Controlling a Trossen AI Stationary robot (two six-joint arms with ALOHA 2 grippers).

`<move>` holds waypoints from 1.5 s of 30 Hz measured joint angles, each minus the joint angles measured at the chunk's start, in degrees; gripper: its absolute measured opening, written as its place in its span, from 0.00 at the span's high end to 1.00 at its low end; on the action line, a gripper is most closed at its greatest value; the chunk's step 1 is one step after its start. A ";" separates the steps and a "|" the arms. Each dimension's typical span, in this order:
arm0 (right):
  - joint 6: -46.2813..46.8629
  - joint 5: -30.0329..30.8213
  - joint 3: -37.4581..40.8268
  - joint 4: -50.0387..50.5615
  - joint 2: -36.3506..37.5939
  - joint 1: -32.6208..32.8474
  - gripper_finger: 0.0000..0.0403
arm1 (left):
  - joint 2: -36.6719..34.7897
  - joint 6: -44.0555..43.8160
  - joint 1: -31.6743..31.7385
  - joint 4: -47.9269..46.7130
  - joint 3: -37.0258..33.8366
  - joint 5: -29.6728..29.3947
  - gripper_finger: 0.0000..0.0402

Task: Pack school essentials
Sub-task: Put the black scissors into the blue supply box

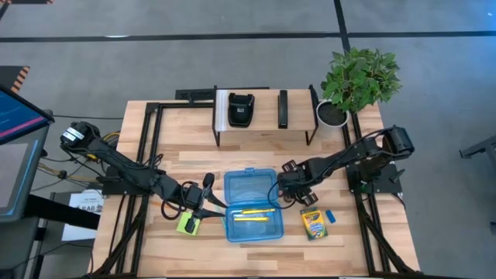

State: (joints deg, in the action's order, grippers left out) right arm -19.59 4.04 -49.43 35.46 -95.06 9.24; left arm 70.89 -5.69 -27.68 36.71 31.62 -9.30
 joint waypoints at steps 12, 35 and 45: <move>1.64 0.45 -0.14 1.87 -2.73 0.04 0.69 | 0.00 0.24 -0.02 -0.06 0.00 0.00 0.74; 7.27 3.83 0.17 12.22 4.41 0.05 0.70 | 0.00 0.52 -0.01 -0.11 0.00 -0.08 0.74; 11.28 3.60 -5.34 21.16 4.50 0.03 0.87 | 0.00 0.50 0.00 -0.08 0.02 0.02 0.74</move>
State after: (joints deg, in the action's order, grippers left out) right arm -8.31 7.63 -54.77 56.61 -90.56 9.27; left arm 70.89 -5.20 -27.68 36.63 31.64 -9.28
